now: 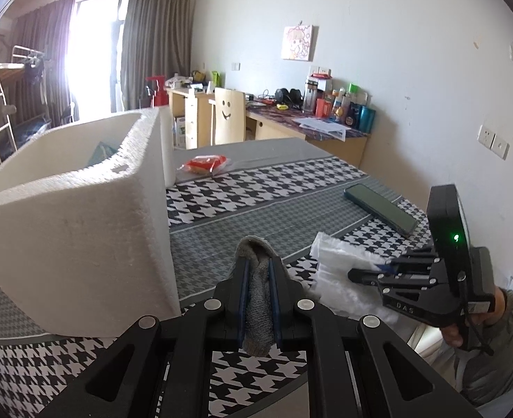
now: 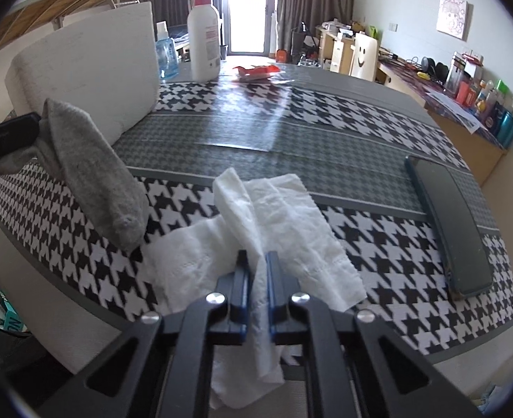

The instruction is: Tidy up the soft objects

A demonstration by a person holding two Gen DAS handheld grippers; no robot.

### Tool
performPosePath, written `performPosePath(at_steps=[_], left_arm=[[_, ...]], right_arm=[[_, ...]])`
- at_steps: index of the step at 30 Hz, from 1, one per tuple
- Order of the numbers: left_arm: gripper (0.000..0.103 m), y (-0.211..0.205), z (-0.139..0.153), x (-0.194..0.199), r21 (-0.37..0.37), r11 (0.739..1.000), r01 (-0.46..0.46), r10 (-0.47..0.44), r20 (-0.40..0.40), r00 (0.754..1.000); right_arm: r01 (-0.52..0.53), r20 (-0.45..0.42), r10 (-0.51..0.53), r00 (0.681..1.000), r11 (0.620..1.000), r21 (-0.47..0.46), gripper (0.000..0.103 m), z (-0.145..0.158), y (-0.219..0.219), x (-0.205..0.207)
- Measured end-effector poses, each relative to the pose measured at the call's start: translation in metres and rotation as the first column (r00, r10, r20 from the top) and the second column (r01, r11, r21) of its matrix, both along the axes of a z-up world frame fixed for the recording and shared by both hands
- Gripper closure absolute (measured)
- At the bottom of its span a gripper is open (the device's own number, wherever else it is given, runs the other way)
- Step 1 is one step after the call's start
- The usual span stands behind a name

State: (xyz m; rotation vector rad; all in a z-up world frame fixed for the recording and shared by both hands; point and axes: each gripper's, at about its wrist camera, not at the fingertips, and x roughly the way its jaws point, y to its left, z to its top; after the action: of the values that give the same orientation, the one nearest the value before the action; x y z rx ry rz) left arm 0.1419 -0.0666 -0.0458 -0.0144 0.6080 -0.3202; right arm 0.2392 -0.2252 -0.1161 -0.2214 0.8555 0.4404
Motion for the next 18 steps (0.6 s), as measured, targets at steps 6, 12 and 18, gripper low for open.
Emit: performPosePath(at_steps=[6, 12, 18], left_arm=[[0.095, 0.008, 0.013, -0.005, -0.010, 1.000, -0.005, 0.005, 0.041, 0.999], [0.102, 0.014, 0.012, -0.003, -0.023, 1.000, 0.007, -0.006, 0.039, 0.999], [0.101, 0.020, 0.000, 0.002, -0.026, 1.000, -0.001, 0.001, -0.012, 1.000]], right_arm=[[0.022, -0.005, -0.022, 1.000, 0.998, 0.064, 0.097, 0.006, 0.006, -0.007], [0.028, 0.045, -0.034, 0.998, 0.991, 0.135, 0.097, 0.032, 0.010, -0.022], [0.036, 0.087, -0.049, 0.995, 0.989, 0.145, 0.097, 0.047, 0.011, -0.034]])
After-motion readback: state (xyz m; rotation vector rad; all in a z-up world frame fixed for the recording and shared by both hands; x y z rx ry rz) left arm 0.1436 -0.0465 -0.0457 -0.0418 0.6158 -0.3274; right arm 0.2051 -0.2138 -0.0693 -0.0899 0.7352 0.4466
